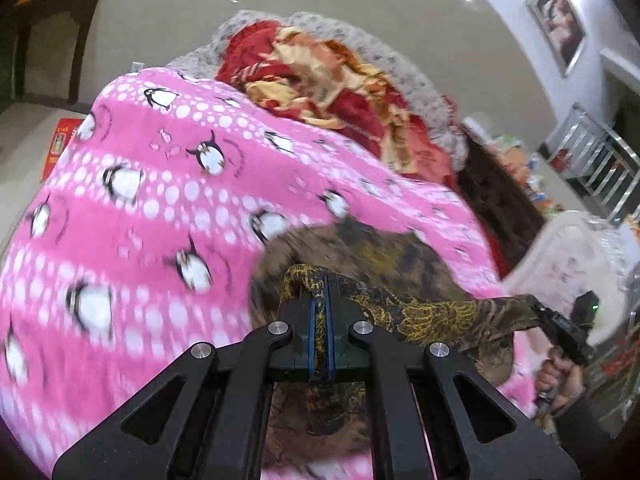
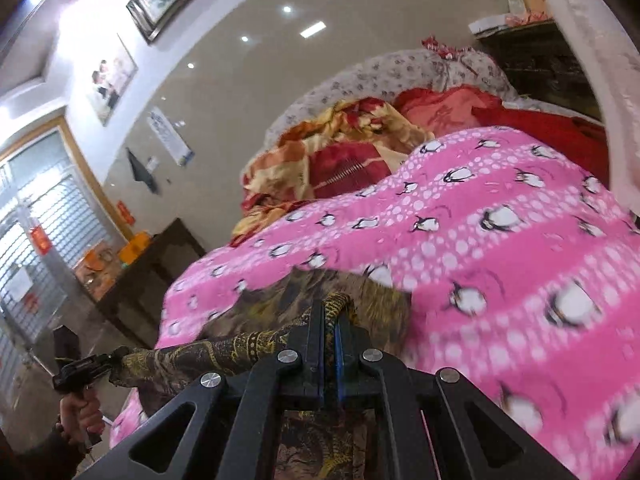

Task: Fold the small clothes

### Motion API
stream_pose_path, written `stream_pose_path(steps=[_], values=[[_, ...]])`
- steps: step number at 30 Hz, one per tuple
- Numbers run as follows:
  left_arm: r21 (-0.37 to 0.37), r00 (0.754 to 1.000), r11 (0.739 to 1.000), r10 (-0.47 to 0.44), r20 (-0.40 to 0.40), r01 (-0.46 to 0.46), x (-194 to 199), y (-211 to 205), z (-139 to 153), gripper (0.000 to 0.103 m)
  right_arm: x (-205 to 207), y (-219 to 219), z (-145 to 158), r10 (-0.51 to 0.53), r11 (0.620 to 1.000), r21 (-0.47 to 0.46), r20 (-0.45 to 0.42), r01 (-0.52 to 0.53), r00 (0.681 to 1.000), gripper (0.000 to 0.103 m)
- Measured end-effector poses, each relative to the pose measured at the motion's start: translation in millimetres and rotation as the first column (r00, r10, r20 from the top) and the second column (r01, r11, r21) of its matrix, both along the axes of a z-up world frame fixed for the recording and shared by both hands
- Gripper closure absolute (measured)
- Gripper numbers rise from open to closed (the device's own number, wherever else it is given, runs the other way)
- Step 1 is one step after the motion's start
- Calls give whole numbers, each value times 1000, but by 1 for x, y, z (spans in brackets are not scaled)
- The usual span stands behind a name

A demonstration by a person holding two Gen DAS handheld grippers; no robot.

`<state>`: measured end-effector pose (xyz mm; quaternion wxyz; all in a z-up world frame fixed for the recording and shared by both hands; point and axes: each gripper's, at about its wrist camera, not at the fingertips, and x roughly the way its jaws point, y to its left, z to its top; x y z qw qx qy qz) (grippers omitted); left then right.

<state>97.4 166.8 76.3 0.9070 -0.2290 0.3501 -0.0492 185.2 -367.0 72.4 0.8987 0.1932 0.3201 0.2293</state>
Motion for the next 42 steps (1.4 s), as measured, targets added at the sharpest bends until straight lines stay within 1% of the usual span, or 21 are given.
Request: stream_pose_path(steps=[1,4,6,7,10,13,14,16,18,21,24,27,30,32,34,35,37,38,39,40,42], values=[[10,1000,1000,3,-22,-2,14,2,-6,101,17,5,-7,-4,1000,-2,-31,3,1000,100],[56,995,998,20,-93,-15,59,4,-30,101,59,21,-34,-28,997,-74,-99,20,995,100],[117,992,993,22,-127,-7,77,-2,-44,101,76,30,-48,-49,992,-126,-122,33,991,100],[157,990,988,17,-142,5,87,-6,-52,101,83,32,-54,-56,991,-130,-135,38,989,100],[191,982,981,17,-190,20,104,-11,-73,100,102,34,-69,-87,988,-140,-173,63,981,100],[206,968,978,23,-249,29,112,-11,-100,97,118,34,-89,-103,986,-154,-226,69,969,100],[194,968,981,23,-248,26,112,-9,-107,97,120,35,-95,-101,986,-156,-246,63,964,100],[154,974,988,29,-225,6,108,-3,-109,97,126,37,-108,-102,984,-170,-292,53,951,100],[107,974,994,19,-224,5,105,4,-110,97,130,36,-116,-102,987,-153,-317,55,943,100],[61,974,998,-10,-225,24,100,18,-101,97,128,28,-109,-95,992,-113,-321,62,942,100],[26,987,999,-22,-160,27,88,25,-74,97,116,18,-86,-71,996,-75,-275,52,959,95],[89,993,995,-43,-105,53,73,13,-50,97,96,7,-59,-119,988,-124,-201,95,972,79],[135,995,989,-41,-93,54,63,2,-44,94,73,1,-42,-158,977,-166,-151,133,976,79],[149,994,988,-24,-110,41,73,0,-47,90,63,14,-33,-124,976,-194,-122,99,985,79],[157,990,987,43,-132,-22,81,7,-46,90,51,34,-26,-70,970,-240,-105,43,992,79],[177,986,981,103,-127,-80,81,11,-42,90,43,47,-22,-30,964,-265,-93,4,995,79],[225,983,964,162,-91,-138,70,11,-32,90,28,67,-14,24,944,-326,-66,-44,998,79],[254,983,956,171,-62,-151,59,4,-25,90,18,78,-10,45,930,-362,-48,-60,998,79],[256,986,956,161,-39,-146,49,-4,-20,90,7,88,-6,58,919,-389,-29,-64,998,79],[239,989,962,144,-20,-135,36,-16,-19,90,1,95,-5,62,915,-398,-22,-66,998,79],[171,996,983,81,-39,-74,6,-51,-33,90,-16,110,-5,65,905,-419,-25,-70,998,79]])
